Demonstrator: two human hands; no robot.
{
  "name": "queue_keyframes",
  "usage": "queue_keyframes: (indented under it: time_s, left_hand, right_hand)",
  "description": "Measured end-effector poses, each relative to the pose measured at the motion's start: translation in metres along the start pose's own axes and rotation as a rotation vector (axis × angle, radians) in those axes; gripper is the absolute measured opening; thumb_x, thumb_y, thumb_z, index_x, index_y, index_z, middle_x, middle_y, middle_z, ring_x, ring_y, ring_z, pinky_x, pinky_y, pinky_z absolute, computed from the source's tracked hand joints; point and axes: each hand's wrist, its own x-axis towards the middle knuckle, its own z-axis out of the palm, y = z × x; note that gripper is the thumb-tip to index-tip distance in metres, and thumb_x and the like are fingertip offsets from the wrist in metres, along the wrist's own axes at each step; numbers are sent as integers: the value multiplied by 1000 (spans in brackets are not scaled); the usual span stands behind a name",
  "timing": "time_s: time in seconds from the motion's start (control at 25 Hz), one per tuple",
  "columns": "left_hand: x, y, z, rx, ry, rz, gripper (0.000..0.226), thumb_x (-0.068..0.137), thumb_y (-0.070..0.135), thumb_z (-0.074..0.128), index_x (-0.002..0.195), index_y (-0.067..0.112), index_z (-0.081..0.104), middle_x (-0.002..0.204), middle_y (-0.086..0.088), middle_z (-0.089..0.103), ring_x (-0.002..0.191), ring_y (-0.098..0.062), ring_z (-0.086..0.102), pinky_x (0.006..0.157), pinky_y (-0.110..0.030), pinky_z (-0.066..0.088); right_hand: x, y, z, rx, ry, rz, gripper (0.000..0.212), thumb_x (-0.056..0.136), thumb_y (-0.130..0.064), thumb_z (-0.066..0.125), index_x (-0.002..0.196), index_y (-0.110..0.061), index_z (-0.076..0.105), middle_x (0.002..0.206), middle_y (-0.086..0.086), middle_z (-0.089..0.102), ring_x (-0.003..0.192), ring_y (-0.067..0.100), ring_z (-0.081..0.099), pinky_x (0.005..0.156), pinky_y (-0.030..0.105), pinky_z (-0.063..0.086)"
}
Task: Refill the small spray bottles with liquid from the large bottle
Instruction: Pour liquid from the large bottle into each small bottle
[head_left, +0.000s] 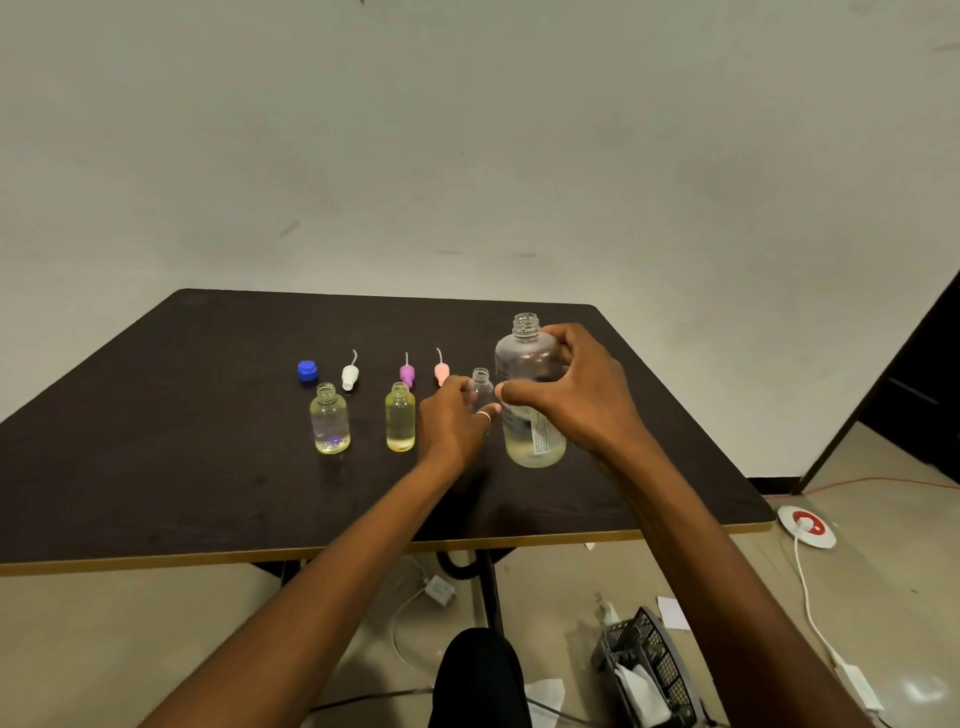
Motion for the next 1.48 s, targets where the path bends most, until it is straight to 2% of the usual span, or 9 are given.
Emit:
queue_keyframes:
  time_s: [0.2,0.4,0.52,0.6,0.8,0.92,1.08,1.32,1.48]
  left_hand:
    - [-30,-3,-35,-47,-27,95,32,77,27,83,101,20,62,95,7,68,88,-5,66,74,-14,53]
    - [-53,-10,-87,-48,4,128,45,76,33,83,116,23,68,100,7,72,91,-2,68,83,-25,58]
    - [-68,-8,-112,-62,20,140,50,77,30,83,123,23,67,100,9,73,88,6,67,76,-9,53]
    - [-75,-8,-121,-66,15,163,50,76,29,83,124,24,67,99,11,74,87,7,67,79,-10,53]
    - [-72,-8,-131,-43,-2,191,62,73,39,83,130,27,62,105,10,73,94,4,68,88,-24,57]
    - [-73,-5,-133,-59,-8,194,61,74,33,84,131,26,62,104,12,73,92,7,67,86,-19,56]
    - [-71,-7,-132,-78,-21,200,61,74,27,84,130,23,62,100,18,70,89,16,63,77,-5,49]
    - [-67,-8,-126,-118,-4,185,63,74,31,84,132,25,61,104,15,72,94,10,65,78,-6,49]
    - [-68,-7,-131,-106,-14,156,65,74,28,84,133,26,59,98,23,67,86,19,61,76,-4,48]
  right_hand:
    - [-7,-3,9,-64,-39,-35,63,61,-34,84,115,-28,54,104,-11,64,88,2,62,72,16,50]
    - [-21,-11,27,-239,-96,-114,64,62,-42,80,118,-30,51,104,-9,60,89,13,62,79,34,56]
    - [-28,-20,38,-378,-76,-180,65,59,-48,74,118,-32,50,100,-12,60,88,16,62,81,46,54]
    - [-32,-26,43,-444,-66,-231,65,61,-48,73,120,-32,50,104,-10,64,92,19,62,83,48,51]
    - [-36,-33,49,-540,-35,-300,67,66,-48,70,127,-33,47,110,-8,64,99,22,60,83,45,46]
    - [-36,-32,49,-592,-29,-305,72,69,-49,71,134,-32,45,119,-6,64,106,23,58,84,43,42]
    - [-33,-31,47,-629,-26,-291,76,73,-51,71,140,-31,42,129,-6,60,113,24,56,85,41,41]
    - [-31,-29,43,-638,-11,-283,78,74,-51,73,142,-31,41,133,-4,58,119,25,53,91,44,41]
    - [-32,-30,40,-669,6,-289,78,74,-50,71,143,-31,39,133,-6,58,119,26,53,89,44,41]
